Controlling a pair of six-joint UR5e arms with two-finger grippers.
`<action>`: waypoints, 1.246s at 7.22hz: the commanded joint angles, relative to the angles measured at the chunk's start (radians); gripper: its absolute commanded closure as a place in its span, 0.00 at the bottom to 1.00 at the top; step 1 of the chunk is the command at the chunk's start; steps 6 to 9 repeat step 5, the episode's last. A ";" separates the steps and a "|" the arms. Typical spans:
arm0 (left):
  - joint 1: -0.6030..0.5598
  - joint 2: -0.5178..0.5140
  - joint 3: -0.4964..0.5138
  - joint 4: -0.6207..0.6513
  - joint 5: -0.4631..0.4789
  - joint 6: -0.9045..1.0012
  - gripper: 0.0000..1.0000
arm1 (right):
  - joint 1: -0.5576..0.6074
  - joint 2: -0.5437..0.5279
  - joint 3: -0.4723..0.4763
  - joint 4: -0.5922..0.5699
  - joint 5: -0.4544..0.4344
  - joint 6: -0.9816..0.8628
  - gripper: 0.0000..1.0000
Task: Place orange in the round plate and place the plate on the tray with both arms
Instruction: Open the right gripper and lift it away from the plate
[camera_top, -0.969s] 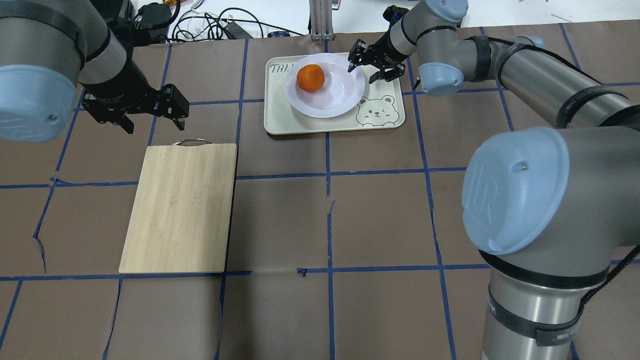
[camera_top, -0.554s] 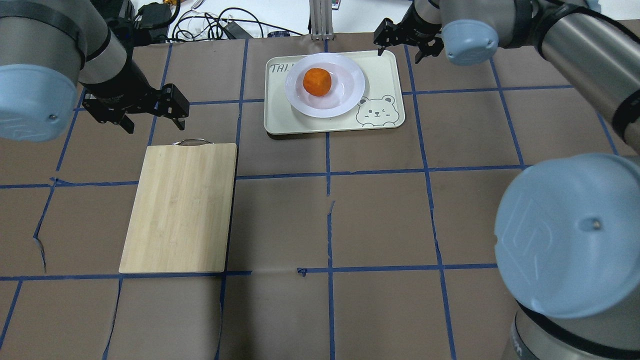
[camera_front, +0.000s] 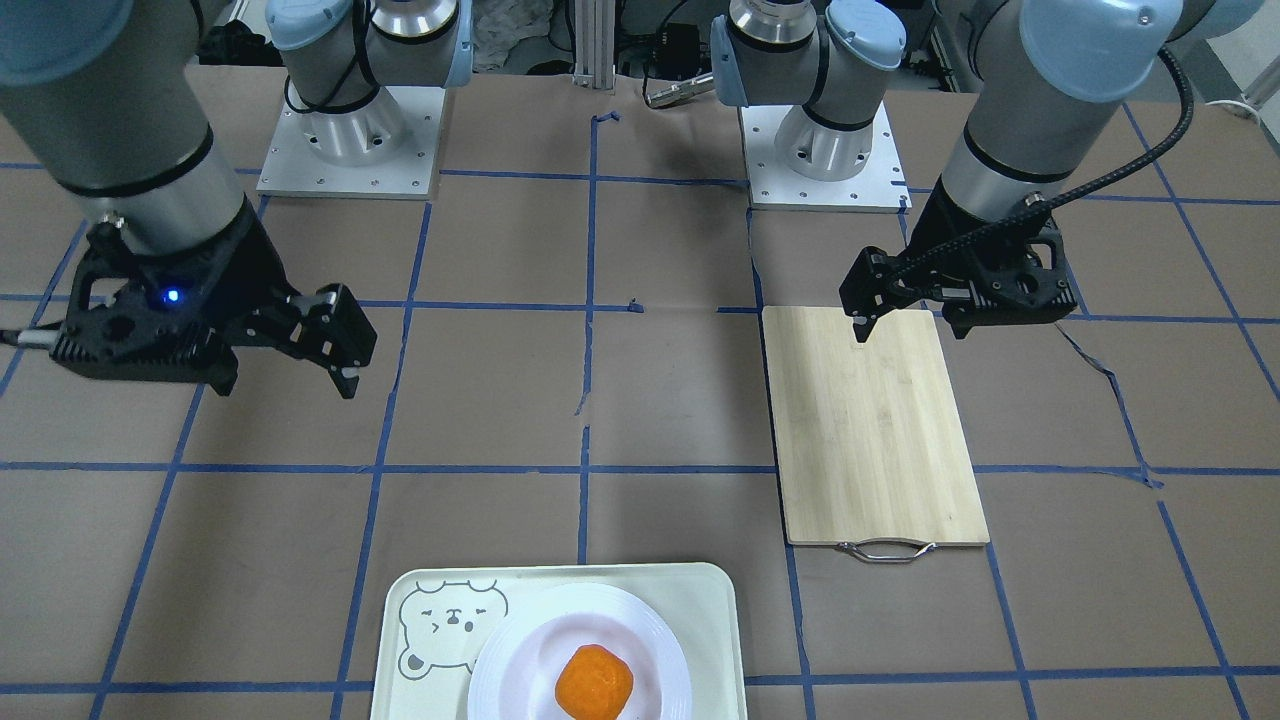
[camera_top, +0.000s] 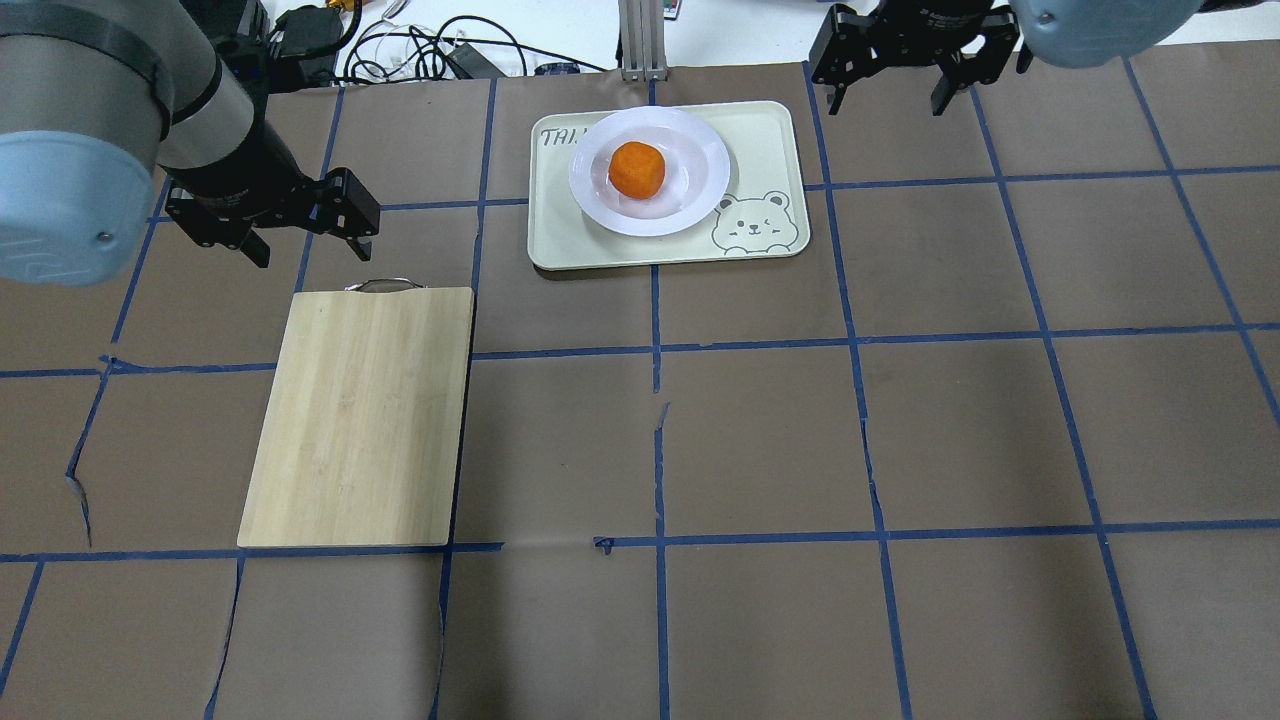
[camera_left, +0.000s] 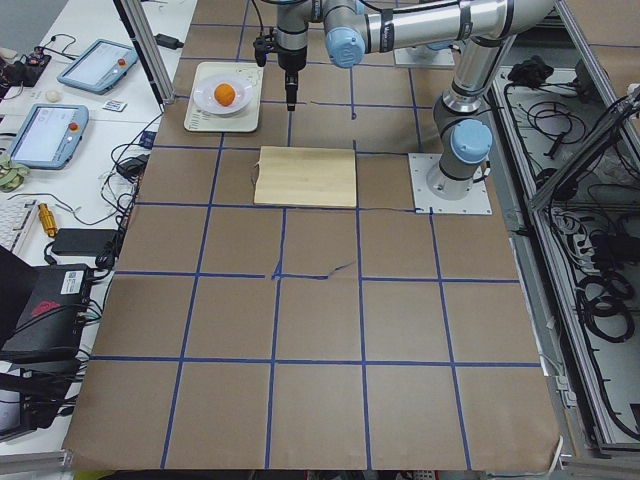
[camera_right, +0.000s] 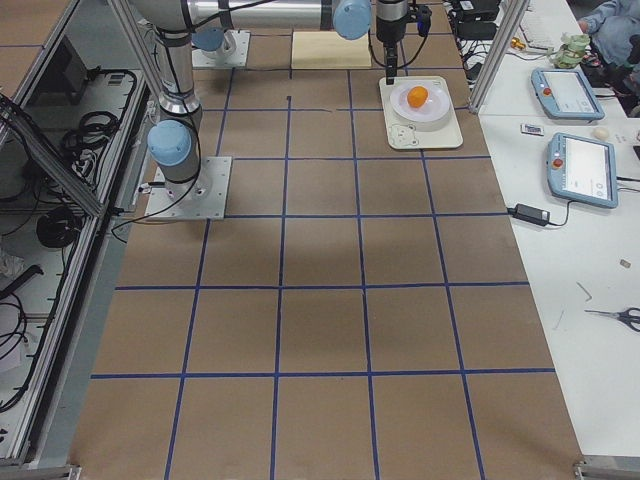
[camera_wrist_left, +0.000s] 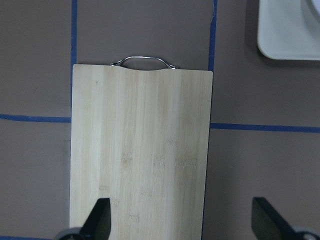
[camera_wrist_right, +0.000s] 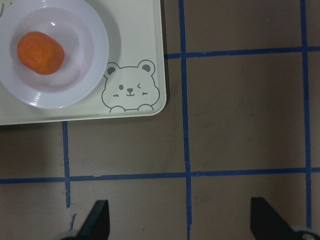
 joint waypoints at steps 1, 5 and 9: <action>-0.011 0.028 0.001 -0.002 -0.022 0.069 0.00 | 0.000 -0.063 0.047 0.024 -0.004 -0.018 0.00; -0.014 0.045 -0.002 -0.010 -0.023 0.092 0.00 | 0.001 -0.079 0.042 0.075 -0.038 -0.049 0.00; -0.014 0.045 -0.002 -0.010 -0.023 0.092 0.00 | 0.001 -0.079 0.042 0.075 -0.038 -0.049 0.00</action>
